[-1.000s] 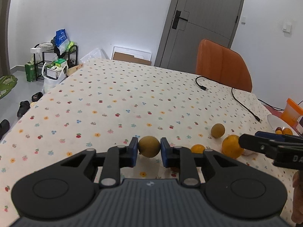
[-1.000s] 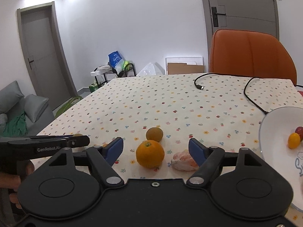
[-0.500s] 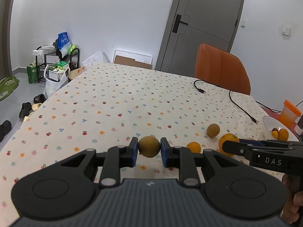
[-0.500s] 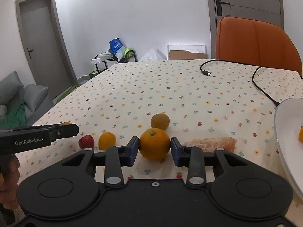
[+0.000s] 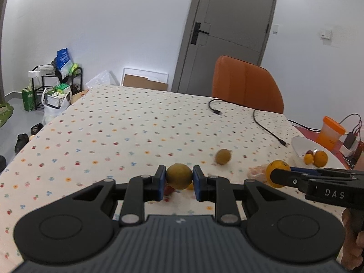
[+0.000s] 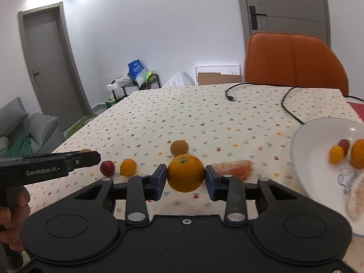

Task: Organize fruits
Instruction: 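Grasp the orange with the right tool while the left tool holds the brown fruit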

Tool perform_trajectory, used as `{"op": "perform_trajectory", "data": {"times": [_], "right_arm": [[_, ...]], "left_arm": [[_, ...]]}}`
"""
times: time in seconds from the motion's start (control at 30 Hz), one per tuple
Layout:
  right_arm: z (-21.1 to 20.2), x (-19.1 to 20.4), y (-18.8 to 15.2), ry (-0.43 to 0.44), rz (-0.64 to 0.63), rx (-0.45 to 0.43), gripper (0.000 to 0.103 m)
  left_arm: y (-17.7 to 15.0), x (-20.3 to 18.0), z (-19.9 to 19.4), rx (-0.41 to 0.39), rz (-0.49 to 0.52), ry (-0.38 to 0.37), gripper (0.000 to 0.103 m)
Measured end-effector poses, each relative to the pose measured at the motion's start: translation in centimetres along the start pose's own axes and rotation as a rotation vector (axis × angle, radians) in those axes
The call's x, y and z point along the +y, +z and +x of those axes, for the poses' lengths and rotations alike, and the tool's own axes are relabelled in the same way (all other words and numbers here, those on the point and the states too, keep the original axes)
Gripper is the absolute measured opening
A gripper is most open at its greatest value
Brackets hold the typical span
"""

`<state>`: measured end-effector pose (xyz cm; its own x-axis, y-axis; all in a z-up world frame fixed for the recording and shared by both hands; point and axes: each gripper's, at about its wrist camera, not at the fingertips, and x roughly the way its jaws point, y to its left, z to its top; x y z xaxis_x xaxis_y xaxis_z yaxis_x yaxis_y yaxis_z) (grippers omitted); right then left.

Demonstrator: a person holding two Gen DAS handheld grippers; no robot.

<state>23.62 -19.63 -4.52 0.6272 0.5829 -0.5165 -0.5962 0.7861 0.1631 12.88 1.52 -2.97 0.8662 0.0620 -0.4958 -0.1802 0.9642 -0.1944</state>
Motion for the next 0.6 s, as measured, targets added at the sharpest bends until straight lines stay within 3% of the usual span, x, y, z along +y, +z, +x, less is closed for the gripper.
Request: {"op": "perform_trajectory", "data": {"times": [0.6], "right_arm": [[-5.3, -4.5, -1.3, -0.116, 0.068, -0.078, 0.035]], "left_arm": [[0.0, -4.8, -0.5, -0.013, 0.063, -0.086, 0.024]]}}
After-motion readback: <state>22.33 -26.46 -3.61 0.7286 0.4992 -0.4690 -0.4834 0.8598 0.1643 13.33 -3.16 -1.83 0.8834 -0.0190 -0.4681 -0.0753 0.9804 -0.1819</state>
